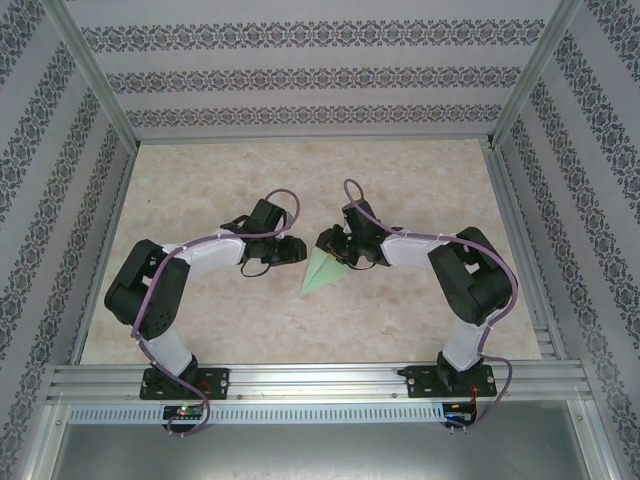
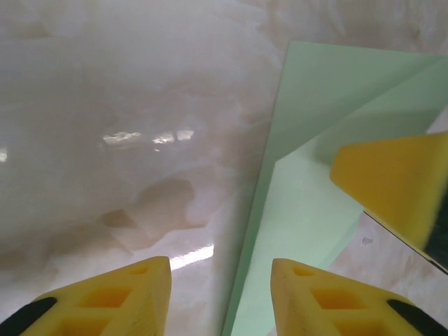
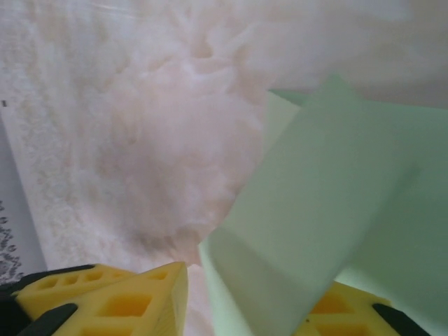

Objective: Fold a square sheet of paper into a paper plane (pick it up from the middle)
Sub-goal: Turn over the paper at the center of the table.

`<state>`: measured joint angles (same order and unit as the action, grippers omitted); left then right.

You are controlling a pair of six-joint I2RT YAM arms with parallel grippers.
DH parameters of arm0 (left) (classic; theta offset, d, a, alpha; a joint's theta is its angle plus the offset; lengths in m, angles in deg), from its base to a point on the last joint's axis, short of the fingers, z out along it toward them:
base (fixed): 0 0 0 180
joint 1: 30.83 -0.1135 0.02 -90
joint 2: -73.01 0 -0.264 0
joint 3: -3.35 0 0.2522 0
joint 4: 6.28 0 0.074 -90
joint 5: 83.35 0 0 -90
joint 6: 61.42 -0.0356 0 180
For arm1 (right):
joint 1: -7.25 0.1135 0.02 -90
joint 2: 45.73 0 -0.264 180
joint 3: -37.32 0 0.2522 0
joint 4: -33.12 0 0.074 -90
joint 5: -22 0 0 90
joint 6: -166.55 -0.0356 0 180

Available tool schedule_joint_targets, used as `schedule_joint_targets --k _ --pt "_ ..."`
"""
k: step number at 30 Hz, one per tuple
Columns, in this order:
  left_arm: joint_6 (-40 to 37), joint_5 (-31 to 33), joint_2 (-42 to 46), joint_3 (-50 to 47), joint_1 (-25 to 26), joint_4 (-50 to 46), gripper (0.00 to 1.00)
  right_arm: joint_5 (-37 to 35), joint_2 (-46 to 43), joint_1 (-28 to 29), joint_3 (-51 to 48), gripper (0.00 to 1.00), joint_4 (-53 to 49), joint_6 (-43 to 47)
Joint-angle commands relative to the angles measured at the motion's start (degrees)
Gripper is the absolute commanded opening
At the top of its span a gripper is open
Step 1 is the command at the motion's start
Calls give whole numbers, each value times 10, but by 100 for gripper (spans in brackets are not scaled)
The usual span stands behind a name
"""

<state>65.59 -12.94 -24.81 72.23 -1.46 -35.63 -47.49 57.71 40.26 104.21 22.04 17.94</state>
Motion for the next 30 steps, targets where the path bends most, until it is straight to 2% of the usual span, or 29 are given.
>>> schedule_joint_targets --k 1,5,7,11,15,19,24,30 --pt "14 -23 18 -17 -23 22 51 11 4 13 -17 28 61 -7" --pt "16 -35 36 -29 -47 22 64 9 -1 17 -33 10 89 -6" --pt "17 -47 45 -36 -58 25 68 9 -15 16 -38 5 99 0" --pt "9 -77 79 -52 -77 35 80 20 -66 13 -42 3 109 29" --pt "-1 -136 120 -56 -95 40 100 61 -125 2 -43 3 112 49" --pt "29 -202 169 -70 -104 88 100 111 -164 -13 -46 3 142 32" --pt "154 -300 205 -106 -104 249 100 160 -193 -21 -37 5 189 0" --pt "273 -349 206 -129 -104 385 100 199 -199 -21 -38 7 267 -58"
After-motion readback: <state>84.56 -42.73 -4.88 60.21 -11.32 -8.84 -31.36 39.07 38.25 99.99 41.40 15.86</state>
